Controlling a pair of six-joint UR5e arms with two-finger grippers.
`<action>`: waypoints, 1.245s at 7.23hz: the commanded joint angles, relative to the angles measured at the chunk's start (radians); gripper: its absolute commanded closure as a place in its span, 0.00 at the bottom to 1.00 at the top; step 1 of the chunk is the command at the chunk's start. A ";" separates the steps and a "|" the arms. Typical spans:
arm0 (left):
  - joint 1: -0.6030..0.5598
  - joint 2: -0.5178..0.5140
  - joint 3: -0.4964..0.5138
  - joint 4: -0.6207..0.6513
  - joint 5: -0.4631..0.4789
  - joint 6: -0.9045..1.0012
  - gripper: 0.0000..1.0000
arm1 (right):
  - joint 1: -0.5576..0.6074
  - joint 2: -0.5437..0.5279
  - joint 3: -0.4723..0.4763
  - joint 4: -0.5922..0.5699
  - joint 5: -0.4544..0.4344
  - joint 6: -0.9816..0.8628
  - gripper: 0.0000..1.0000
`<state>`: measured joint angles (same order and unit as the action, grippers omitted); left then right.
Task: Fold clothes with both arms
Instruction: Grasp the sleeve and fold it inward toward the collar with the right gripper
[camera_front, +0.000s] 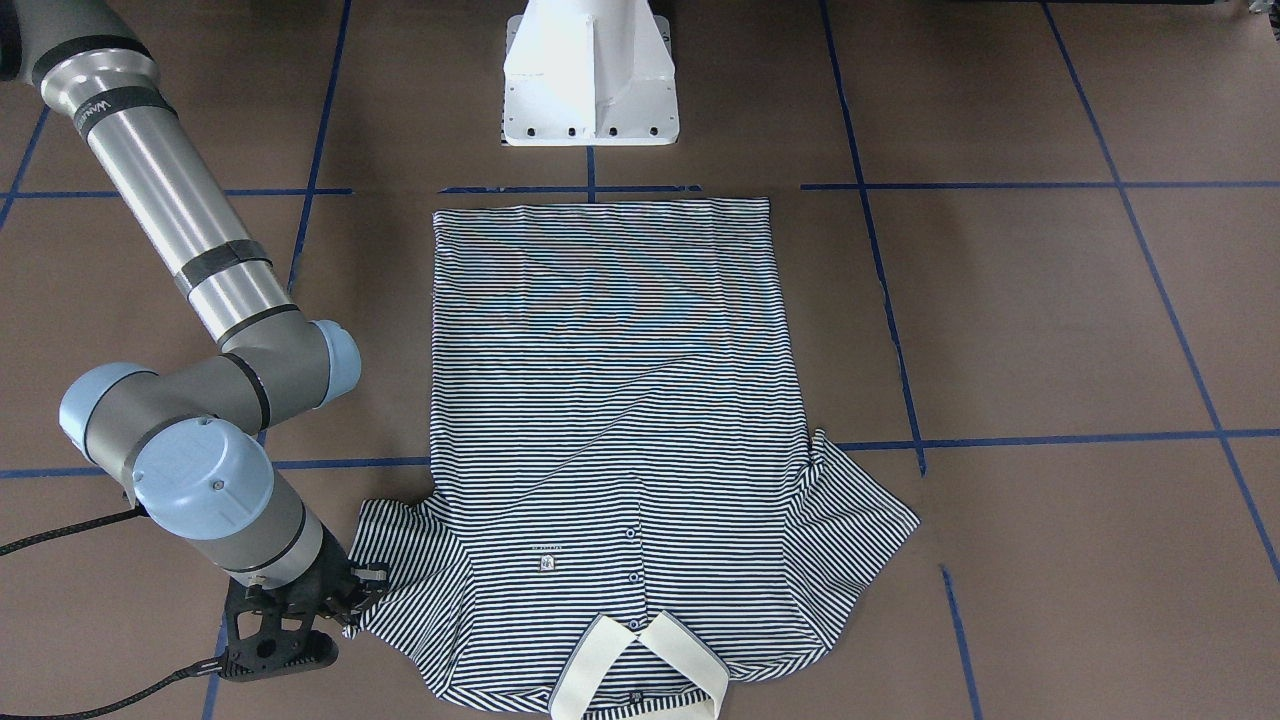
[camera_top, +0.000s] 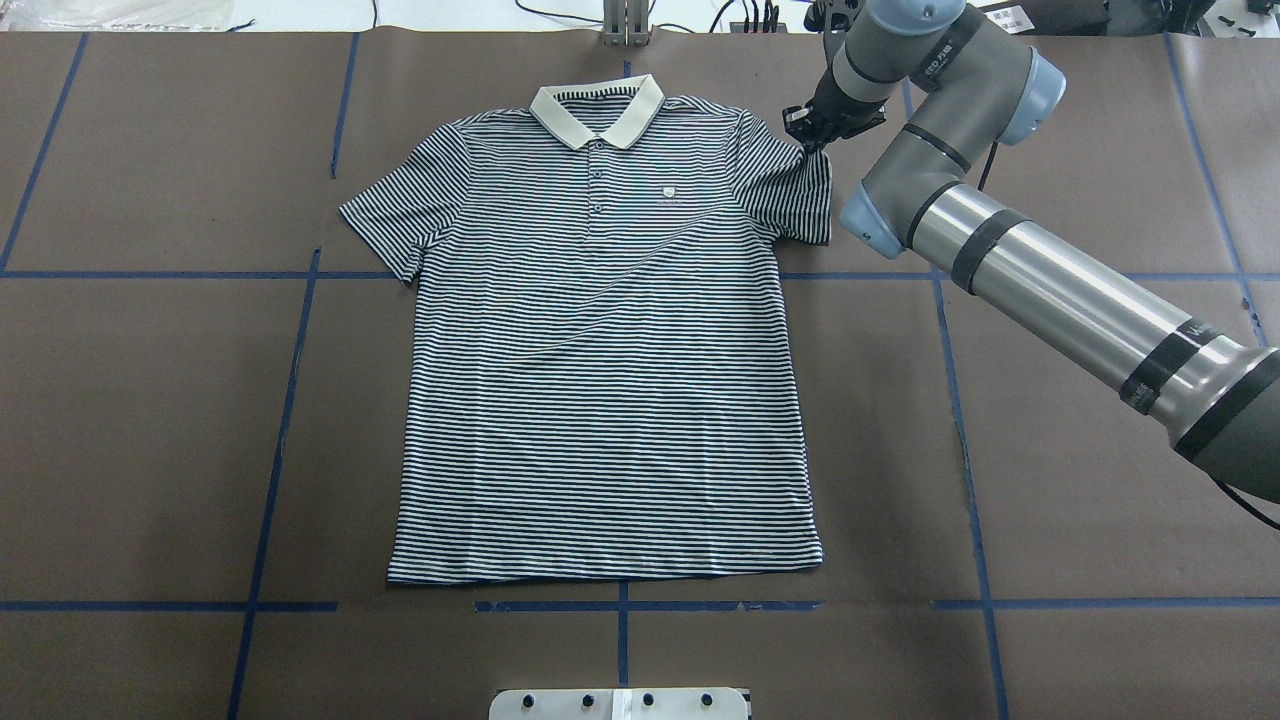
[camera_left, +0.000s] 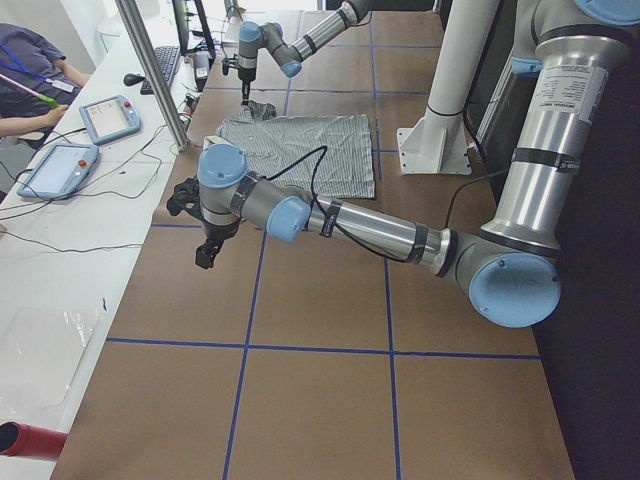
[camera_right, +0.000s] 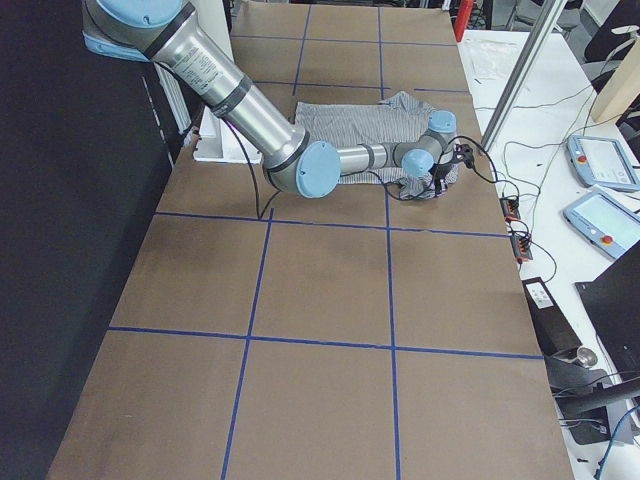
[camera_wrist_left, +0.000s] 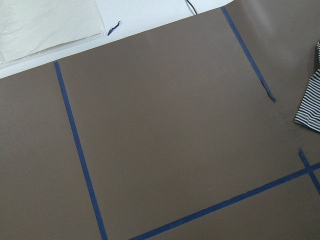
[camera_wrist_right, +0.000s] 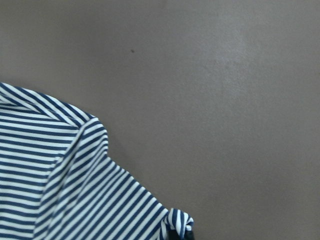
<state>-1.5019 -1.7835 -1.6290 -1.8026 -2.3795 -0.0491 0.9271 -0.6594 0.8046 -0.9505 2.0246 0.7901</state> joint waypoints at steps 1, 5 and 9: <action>0.000 -0.001 0.005 0.000 -0.001 0.000 0.00 | -0.026 0.000 0.144 -0.075 0.011 0.011 1.00; 0.000 -0.016 0.021 0.000 0.000 0.000 0.00 | -0.172 0.109 0.135 -0.172 -0.205 0.101 1.00; 0.000 -0.024 0.023 0.000 -0.001 0.000 0.00 | -0.171 0.190 -0.097 -0.014 -0.311 0.084 1.00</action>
<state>-1.5018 -1.8028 -1.6065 -1.8024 -2.3807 -0.0491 0.7574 -0.4875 0.7831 -1.0455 1.7362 0.8753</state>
